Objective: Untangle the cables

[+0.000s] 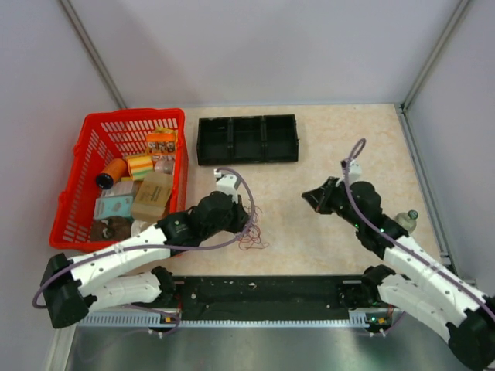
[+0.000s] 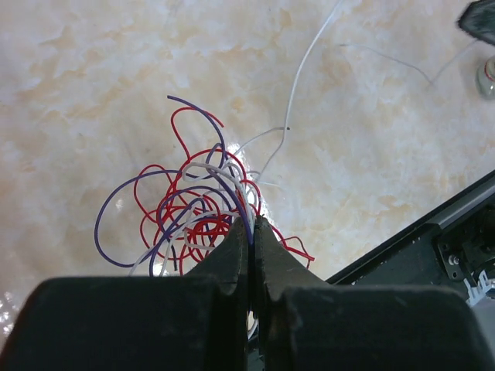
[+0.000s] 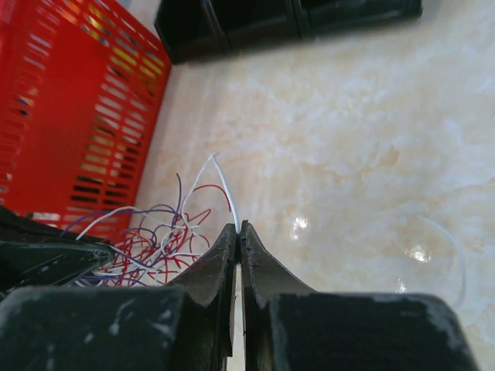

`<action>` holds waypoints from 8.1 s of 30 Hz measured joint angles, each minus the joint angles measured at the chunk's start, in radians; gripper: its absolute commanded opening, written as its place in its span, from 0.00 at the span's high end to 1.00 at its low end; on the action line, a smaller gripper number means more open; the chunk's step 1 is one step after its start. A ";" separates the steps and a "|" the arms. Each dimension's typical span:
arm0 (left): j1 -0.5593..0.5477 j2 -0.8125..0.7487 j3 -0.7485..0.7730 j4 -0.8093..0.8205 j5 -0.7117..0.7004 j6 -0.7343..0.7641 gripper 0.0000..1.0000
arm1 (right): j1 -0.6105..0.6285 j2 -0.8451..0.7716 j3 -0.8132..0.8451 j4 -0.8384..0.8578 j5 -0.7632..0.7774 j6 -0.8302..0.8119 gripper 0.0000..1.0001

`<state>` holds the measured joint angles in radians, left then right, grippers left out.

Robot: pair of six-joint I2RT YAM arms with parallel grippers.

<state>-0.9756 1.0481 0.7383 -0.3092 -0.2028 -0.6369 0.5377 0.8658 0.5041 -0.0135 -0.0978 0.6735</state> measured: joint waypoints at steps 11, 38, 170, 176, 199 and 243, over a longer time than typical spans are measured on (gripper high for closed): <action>0.000 -0.120 -0.050 -0.064 -0.118 0.000 1.00 | -0.002 -0.285 0.102 -0.194 0.143 -0.024 1.00; 0.000 -0.206 -0.122 -0.067 -0.074 -0.023 0.99 | -0.002 0.067 0.527 -0.230 0.251 -0.076 1.00; 0.000 -0.114 0.045 -0.124 -0.069 -0.003 1.00 | -0.136 0.962 0.917 0.499 0.065 0.093 1.00; 0.000 -0.114 0.045 -0.124 -0.068 0.000 1.00 | -0.135 0.962 0.920 0.449 0.091 0.000 1.00; 0.000 -0.126 0.045 -0.125 -0.068 0.002 1.00 | -0.063 1.112 0.996 0.361 0.190 -0.052 1.00; 0.000 -0.139 0.045 -0.127 -0.069 -0.001 1.00 | -0.004 1.040 1.108 0.325 0.127 -0.098 1.00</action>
<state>-0.9752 0.9089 0.7837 -0.4358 -0.2714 -0.6376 0.5335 1.9053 1.6123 0.3111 0.0288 0.5758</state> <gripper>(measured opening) 0.034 0.008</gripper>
